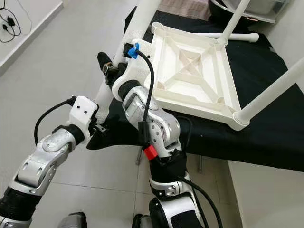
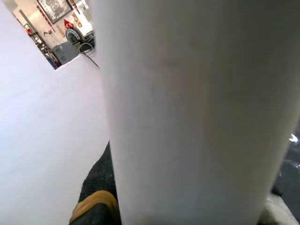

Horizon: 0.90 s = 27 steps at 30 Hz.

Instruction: Building children table

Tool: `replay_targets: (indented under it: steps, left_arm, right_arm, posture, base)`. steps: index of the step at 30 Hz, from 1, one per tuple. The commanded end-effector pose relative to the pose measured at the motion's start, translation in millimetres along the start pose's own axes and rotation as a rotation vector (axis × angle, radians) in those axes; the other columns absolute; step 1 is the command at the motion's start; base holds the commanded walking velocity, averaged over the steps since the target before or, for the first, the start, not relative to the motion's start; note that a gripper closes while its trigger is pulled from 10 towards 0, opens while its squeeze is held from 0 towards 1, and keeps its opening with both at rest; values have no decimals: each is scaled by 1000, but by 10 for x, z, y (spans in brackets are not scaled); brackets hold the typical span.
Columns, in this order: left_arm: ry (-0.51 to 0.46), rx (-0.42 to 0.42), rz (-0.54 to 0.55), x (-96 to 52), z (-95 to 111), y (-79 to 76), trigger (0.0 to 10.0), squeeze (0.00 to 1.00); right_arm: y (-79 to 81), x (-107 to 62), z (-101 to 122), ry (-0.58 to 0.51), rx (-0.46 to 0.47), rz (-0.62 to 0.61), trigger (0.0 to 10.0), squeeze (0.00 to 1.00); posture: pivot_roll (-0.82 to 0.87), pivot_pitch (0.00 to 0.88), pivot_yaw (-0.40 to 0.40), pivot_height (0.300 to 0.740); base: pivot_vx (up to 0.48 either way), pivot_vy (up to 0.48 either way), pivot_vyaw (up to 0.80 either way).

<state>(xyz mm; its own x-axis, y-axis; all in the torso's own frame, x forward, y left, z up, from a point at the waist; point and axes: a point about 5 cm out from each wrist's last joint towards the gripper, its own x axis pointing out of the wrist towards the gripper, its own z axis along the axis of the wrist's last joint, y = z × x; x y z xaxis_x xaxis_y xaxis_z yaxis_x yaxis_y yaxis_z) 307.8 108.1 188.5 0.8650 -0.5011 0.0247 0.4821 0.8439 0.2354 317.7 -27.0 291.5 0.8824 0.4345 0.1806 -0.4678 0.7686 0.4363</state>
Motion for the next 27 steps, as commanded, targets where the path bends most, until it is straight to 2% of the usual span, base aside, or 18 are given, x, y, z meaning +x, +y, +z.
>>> replay_targets:
  steps: [1,3,4,15,16,20,25,26,27]
  left_arm:
    - [11,1,-25,27,-37,-54,1647,0]
    - [10,2,-25,26,-36,-57,1647,0]
    - [11,8,-34,26,-40,-70,0,0]
    - [27,44,-46,3,-78,-93,0,0]
    - [36,54,-50,0,-88,-97,10000,0]
    - [58,120,-101,-51,-112,-126,10000,0]
    - [73,138,-102,-70,-137,-111,10000,0]
    - [74,134,-104,-69,-136,-102,10000,1000]
    - [74,134,-104,-69,-136,-102,10000,1000]
  right_arm:
    - [-15,-127,-397,97,166,-25,10000,0]
    - [-15,-129,-398,97,165,-25,10000,0]
    - [-15,-132,-401,99,162,-25,10000,0]
    - [-76,-160,-473,120,118,-40,10000,0]
    - [-90,-163,-482,122,111,-45,10000,0]
    - [-141,-166,-504,129,79,-46,10000,0]
    - [-154,-166,-508,133,66,-45,10000,0]
    - [-152,-165,-507,133,66,-45,10000,0]
    - [-152,-165,-507,133,66,-45,10000,0]
  posture:
    - [127,148,-126,740]
    - [127,148,-126,740]
    - [127,148,-126,740]
    - [129,149,-127,740]
    - [129,149,-127,740]
    - [136,150,-127,740]
    - [136,150,-127,740]
    - [133,149,-125,740]
    - [133,149,-125,740]
  base:
    - [0,0,0]
    - [0,0,0]
    - [0,0,0]
    - [0,0,0]
    - [0,0,0]
    - [0,0,0]
    - [0,0,0]
    - [0,0,0]
    - [0,0,0]
